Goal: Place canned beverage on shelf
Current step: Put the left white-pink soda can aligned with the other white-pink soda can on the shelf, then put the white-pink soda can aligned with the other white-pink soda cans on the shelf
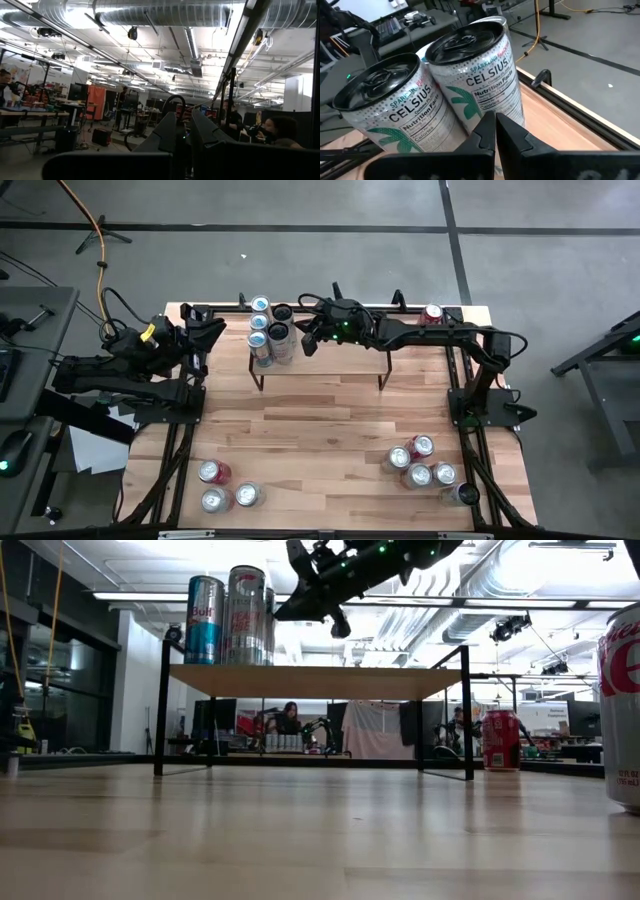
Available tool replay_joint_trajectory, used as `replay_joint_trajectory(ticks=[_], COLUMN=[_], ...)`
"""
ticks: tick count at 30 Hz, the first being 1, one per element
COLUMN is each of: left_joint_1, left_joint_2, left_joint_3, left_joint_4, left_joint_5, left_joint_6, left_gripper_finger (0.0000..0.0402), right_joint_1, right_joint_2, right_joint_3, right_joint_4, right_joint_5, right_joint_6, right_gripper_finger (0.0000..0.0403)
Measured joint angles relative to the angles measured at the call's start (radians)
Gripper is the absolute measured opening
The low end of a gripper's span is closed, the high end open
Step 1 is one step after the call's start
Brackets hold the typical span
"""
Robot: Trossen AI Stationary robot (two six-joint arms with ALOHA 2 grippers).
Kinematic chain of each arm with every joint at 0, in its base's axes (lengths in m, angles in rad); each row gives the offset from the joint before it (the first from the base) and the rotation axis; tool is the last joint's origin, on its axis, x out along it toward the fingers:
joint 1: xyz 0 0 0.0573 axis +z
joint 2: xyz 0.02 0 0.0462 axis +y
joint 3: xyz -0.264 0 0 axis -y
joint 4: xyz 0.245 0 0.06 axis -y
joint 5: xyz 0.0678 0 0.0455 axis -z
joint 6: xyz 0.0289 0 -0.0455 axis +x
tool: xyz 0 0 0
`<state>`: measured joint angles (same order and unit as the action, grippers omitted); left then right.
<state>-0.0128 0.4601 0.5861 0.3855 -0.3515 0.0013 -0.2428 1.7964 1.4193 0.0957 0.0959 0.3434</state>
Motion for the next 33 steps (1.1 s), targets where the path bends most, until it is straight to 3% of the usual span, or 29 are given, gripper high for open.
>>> replay_joint_trajectory(ticks=[11, 22, 25, 28, 33], left_joint_1=[0.0, 0.001, 0.001, 0.001, 0.001], left_joint_2=[0.003, 0.088, 0.126, 0.129, 0.111], left_joint_3=[0.0, 0.0, -0.001, -0.001, -0.001], left_joint_4=[-0.002, -0.054, -0.06, -0.05, -0.051], left_joint_5=[-0.003, -0.046, -0.026, 0.002, 0.011], left_joint_6=[-0.024, -0.038, -0.041, -0.034, -0.034], left_gripper_finger=[0.0, 0.0, 0.0, 0.0, 0.0], right_joint_1=[-0.014, -0.053, -0.04, -0.013, 0.066], right_joint_2=[-0.003, -0.277, -0.398, -0.563, -0.849], right_joint_3=[-0.001, -0.005, -0.086, -0.247, -0.552], right_joint_4=[-0.022, -0.587, -0.679, -0.658, -0.356], right_joint_5=[0.009, 0.015, 0.005, 0.003, 0.0], right_joint_6=[-0.058, -0.271, -0.274, -0.209, -0.044], right_gripper_finger=[0.0, 0.0, 0.0, 0.0, 0.0])
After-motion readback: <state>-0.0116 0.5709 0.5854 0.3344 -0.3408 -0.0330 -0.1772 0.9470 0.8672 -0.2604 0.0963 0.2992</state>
